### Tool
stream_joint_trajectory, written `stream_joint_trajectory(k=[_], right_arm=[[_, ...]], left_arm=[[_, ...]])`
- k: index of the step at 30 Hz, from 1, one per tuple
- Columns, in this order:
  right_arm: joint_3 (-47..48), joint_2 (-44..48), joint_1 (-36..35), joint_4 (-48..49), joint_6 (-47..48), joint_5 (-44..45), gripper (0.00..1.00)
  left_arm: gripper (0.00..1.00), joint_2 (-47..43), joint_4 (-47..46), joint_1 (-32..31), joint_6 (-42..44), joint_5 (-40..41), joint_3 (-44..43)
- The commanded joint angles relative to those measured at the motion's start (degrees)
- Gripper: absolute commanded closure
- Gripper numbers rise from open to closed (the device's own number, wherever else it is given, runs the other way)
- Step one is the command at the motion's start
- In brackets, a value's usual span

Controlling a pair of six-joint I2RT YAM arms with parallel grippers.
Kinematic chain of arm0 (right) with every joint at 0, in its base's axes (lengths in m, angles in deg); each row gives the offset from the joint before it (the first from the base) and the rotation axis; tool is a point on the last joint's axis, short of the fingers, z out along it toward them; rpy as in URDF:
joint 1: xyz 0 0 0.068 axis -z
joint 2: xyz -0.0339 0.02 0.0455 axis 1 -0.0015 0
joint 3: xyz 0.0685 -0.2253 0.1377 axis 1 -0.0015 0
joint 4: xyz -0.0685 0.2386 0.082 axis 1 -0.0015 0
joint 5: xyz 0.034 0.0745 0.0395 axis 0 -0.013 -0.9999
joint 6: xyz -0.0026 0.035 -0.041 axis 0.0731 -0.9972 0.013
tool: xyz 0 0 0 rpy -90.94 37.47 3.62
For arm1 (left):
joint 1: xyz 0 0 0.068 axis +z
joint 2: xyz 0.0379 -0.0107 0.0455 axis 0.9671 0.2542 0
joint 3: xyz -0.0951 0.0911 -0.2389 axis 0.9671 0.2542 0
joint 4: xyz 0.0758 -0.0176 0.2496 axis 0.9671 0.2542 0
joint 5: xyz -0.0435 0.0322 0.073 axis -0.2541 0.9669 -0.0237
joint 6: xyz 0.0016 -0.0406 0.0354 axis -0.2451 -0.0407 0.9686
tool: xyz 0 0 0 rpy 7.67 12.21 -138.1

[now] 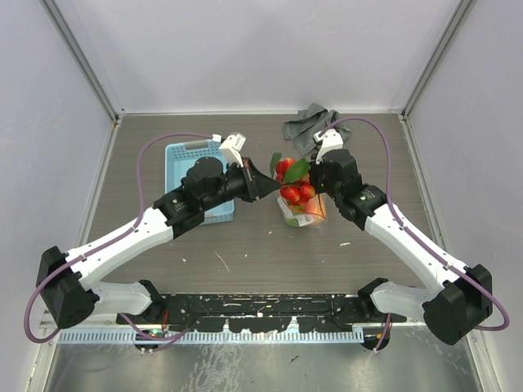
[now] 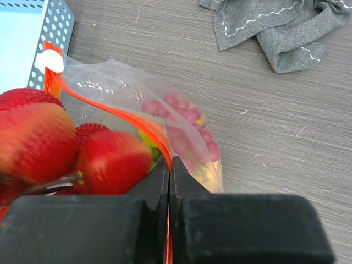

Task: Place the food in the zip-top bag and seal the zipper
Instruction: Place the fake fruit in the zipper food storage bag.

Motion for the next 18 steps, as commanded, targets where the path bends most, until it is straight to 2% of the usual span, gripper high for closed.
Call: stream_joint_trajectory(k=[1, 14, 18], right_arm=[[-0.31, 1.98, 0.03, 4.15, -0.63, -0.87, 1.0], [-0.69, 2.17, -0.01, 4.76, -0.86, -0.95, 1.0], [-0.62, 1.92, 0.02, 4.95, -1.07, -1.82, 1.0]], left_arm=[[1.0, -0.34, 1.03, -0.41, 1.06, 2.63, 0.2], [1.0, 1.27, 14.89, -0.43, 6.53, 3.79, -4.61], [1.0, 4.45, 17.56, -1.04, 8.37, 2.21, -7.57]])
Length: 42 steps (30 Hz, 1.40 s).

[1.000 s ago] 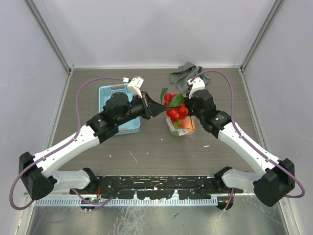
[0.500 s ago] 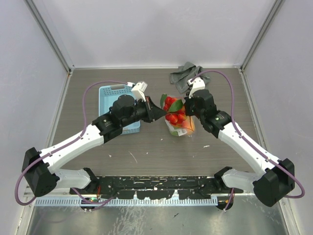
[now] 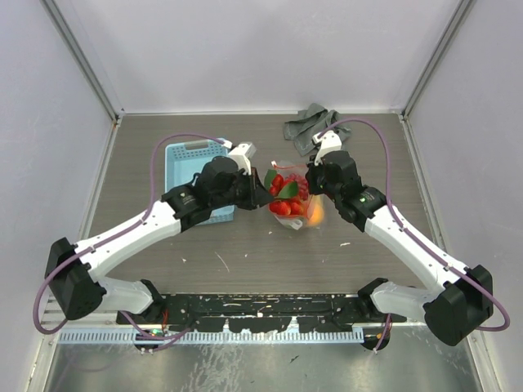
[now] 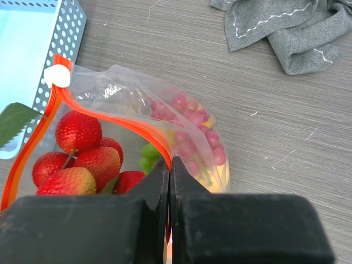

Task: Place the food in the zip-top bag and seal the zipper
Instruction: Place the fake fruit in the zipper food storage bag.

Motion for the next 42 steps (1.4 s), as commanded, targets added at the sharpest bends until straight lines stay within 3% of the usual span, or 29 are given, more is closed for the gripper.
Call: stream_joint_trajectory(k=[1, 5, 9, 16, 25, 34, 42], right_arm=[[0.27, 1.38, 0.05, 3.9, -0.83, -1.12, 1.0], [0.18, 1.26, 0.02, 4.15, -1.13, -2.02, 1.0], [0.15, 1.2, 0.03, 4.27, -1.15, -3.06, 1.0], [0.03, 1.42, 0.04, 4.83, -1.7, -4.63, 1.0], [-0.07, 1.02, 0.03, 6.74, -3.99, -8.59, 1.0], [-0.03, -0.25, 0.03, 8.63, -6.63, -11.74, 1.0], [-0.18, 0.32, 0.08, 8.73, -6.81, -10.79, 1.0]], left_arm=[[1.0, 1.2, 1.36, -0.88, 3.25, -1.09, -5.02], [1.0, 2.46, 0.13, -1.32, 3.66, -1.93, -6.78], [1.0, 4.08, 1.67, -1.39, 5.36, 3.2, -9.94], [1.0, 7.77, 3.37, -2.06, 7.77, 15.51, -13.85], [1.0, 11.74, 3.54, -7.95, 13.75, 32.89, -16.8], [1.0, 13.82, -7.48, -16.83, 23.27, 53.2, -13.86], [1.0, 19.73, -6.82, -17.26, 21.63, 52.79, -14.6]])
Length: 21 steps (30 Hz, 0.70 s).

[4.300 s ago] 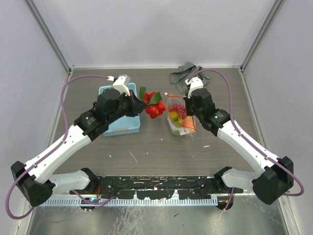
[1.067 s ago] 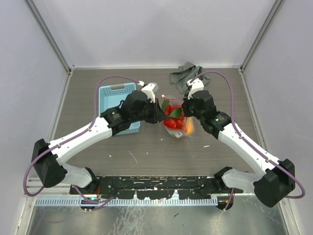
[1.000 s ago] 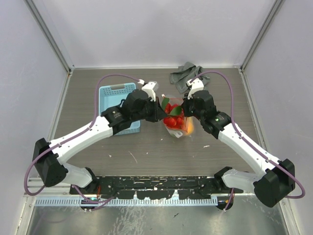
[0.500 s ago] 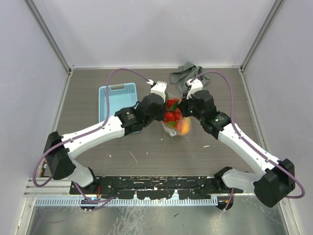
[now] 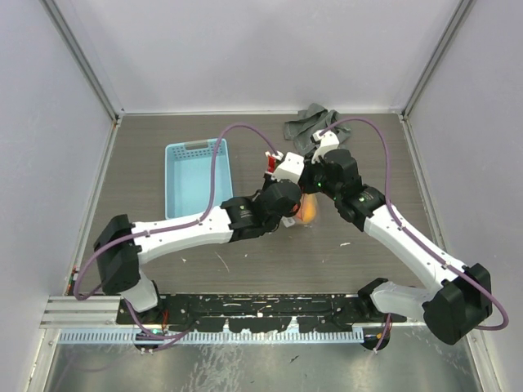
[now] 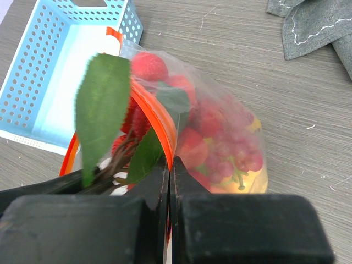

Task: Place the food in the zip-top bag and seal the zipper
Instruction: Place the fake fruit in the zipper food storage bag.

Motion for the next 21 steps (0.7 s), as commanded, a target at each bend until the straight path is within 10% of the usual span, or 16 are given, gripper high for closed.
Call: stream_joint_trajectory(k=[1, 21], right_arm=[[0.42, 0.9, 0.03, 3.9, -0.88, -0.41, 1.0], [-0.5, 1.39, 0.04, 3.98, -0.44, 1.95, 1.0]], left_arm=[[1.0, 2.53, -3.77, 0.11, -0.84, 3.23, -0.83], [0.76, 6.91, 4.84, -1.5, -10.38, -6.72, 1.04]])
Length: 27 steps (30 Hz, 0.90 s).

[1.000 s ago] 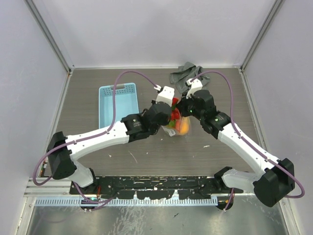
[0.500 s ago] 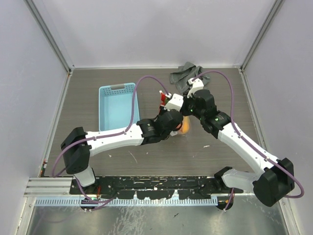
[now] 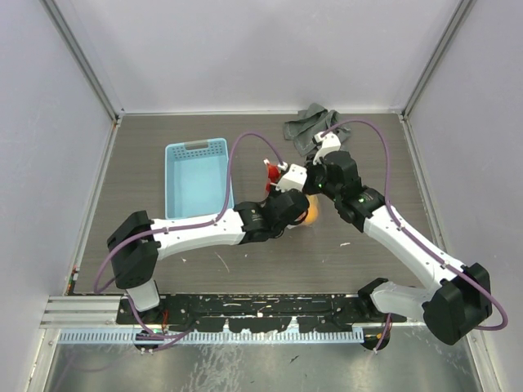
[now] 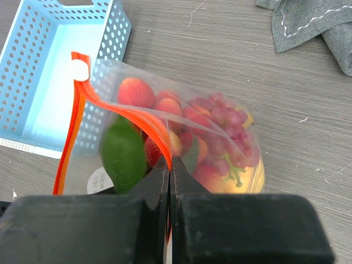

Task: Place the food in the zip-top bag and seal the zipper
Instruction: Place the fake fruit in the zipper food storage bag.

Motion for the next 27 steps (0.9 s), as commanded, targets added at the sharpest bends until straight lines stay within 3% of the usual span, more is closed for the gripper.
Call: stream_joint_trajectory(k=[1, 11, 22, 27], right_arm=[[0.61, 1.39, -0.31, 3.56, 0.09, 0.48, 1.0], [0.25, 1.14, -0.29, 3.42, 0.1, 0.4, 1.0], [0.33, 0.36, -0.35, 3.38, 0.37, -0.28, 1.0], [0.75, 0.29, -0.33, 3.2, 0.52, -0.53, 1.0]], left_arm=[[0.76, 0.2, 2.32, -0.65, -4.79, -6.11, 0.17], [0.63, 0.74, 5.9, -0.65, -9.19, -16.18, -3.55], [0.41, -7.85, 10.13, -0.57, -9.64, -15.43, -3.93], [0.37, -12.69, 12.67, -0.56, -9.86, -13.75, -2.97]])
